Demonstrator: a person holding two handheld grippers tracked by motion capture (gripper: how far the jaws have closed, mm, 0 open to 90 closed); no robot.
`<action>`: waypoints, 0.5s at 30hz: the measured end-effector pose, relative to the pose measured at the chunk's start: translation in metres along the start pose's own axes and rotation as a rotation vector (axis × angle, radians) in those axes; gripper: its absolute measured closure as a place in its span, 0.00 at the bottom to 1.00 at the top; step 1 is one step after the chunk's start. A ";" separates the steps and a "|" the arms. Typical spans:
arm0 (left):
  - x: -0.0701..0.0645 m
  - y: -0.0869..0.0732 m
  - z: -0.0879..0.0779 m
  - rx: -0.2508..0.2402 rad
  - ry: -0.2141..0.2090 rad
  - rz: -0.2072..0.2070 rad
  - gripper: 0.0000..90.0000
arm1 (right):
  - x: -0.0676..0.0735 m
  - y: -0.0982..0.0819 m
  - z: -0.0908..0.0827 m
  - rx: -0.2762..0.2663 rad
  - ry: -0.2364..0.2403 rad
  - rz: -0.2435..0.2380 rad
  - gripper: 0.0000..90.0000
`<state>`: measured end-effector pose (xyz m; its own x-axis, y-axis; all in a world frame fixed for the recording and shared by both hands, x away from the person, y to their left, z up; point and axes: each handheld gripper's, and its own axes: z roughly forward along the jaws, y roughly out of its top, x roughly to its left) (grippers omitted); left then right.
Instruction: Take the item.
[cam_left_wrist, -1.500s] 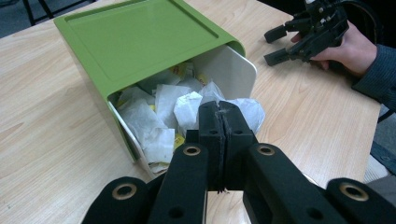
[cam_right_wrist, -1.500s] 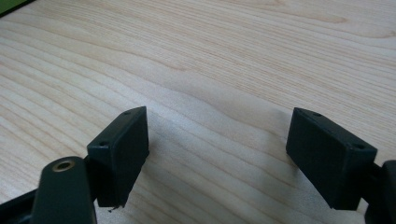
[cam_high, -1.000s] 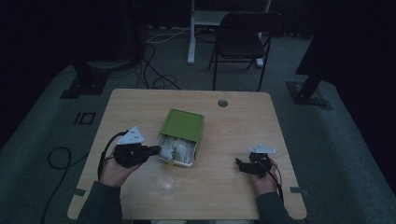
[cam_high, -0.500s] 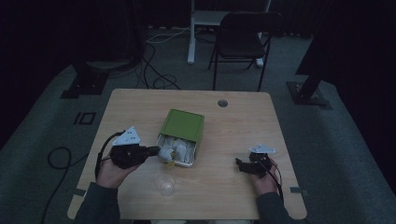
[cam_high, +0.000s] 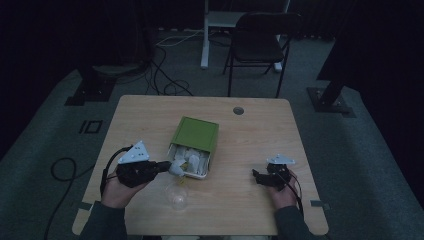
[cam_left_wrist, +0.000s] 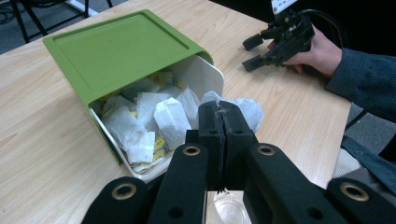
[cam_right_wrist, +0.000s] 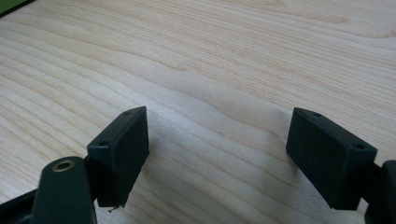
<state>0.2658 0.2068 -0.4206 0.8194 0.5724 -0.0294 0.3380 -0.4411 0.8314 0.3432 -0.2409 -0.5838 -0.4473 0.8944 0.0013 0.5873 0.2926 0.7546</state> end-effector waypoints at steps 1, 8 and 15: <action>0.000 0.000 0.000 0.000 0.000 0.000 1.00 | 0.000 0.000 0.000 0.000 0.000 0.000 0.23; -0.006 -0.015 -0.003 -0.003 0.012 -0.014 1.00 | 0.000 0.000 0.000 0.000 0.000 0.000 0.23; -0.009 -0.025 0.000 0.014 0.008 -0.023 0.99 | 0.000 0.000 0.000 0.000 0.000 0.000 0.23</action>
<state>0.2502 0.2124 -0.4408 0.8076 0.5881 -0.0438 0.3633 -0.4378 0.8224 0.3432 -0.2409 -0.5838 -0.4473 0.8944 0.0012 0.5873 0.2927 0.7546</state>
